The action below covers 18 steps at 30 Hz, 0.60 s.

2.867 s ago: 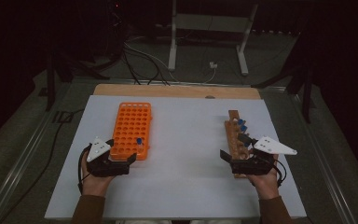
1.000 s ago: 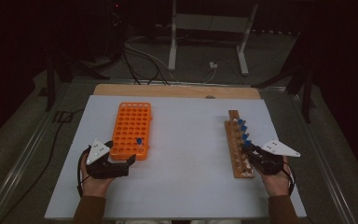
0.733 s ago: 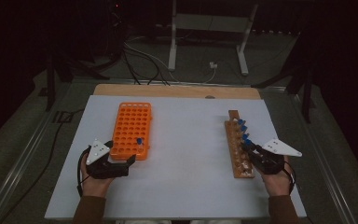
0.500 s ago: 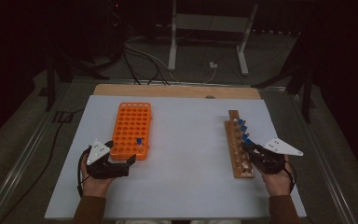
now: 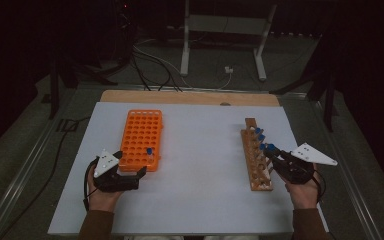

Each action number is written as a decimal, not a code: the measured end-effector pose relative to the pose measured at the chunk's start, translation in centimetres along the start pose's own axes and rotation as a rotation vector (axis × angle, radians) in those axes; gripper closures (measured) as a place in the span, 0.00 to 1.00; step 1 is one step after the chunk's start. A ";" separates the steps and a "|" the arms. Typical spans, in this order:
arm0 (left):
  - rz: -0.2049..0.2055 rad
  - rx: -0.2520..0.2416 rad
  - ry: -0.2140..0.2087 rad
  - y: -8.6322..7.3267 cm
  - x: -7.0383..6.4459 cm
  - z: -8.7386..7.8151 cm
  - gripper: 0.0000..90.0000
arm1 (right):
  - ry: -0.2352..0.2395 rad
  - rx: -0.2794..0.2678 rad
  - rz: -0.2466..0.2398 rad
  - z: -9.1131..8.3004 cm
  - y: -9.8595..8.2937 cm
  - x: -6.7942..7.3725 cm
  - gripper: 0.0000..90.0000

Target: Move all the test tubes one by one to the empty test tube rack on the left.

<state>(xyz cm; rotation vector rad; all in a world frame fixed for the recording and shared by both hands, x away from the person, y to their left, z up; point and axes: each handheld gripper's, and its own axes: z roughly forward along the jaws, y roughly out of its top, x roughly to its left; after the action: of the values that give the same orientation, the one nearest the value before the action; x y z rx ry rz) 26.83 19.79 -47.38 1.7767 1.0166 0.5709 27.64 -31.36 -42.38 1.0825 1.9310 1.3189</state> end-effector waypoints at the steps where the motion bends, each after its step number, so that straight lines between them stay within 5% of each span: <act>1: 0.006 0.000 0.001 0.0 0.0 0.0 0.01 | 0.000 -0.008 -0.005 -0.1 0.2 0.0 0.86; 8: 0.019 -0.032 0.008 0.1 -0.2 0.0 0.01 | 0.018 -0.049 -0.032 -0.9 2.0 0.6 0.86; 18: -0.041 -0.089 -0.028 0.8 -0.2 -0.9 0.01 | 0.077 -0.039 -0.045 0.3 2.8 2.1 0.86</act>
<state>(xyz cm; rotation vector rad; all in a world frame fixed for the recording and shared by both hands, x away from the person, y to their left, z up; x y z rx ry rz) 26.42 19.96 -46.25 1.6779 0.9915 0.5564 27.66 -28.87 -39.92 0.9765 1.9651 1.3865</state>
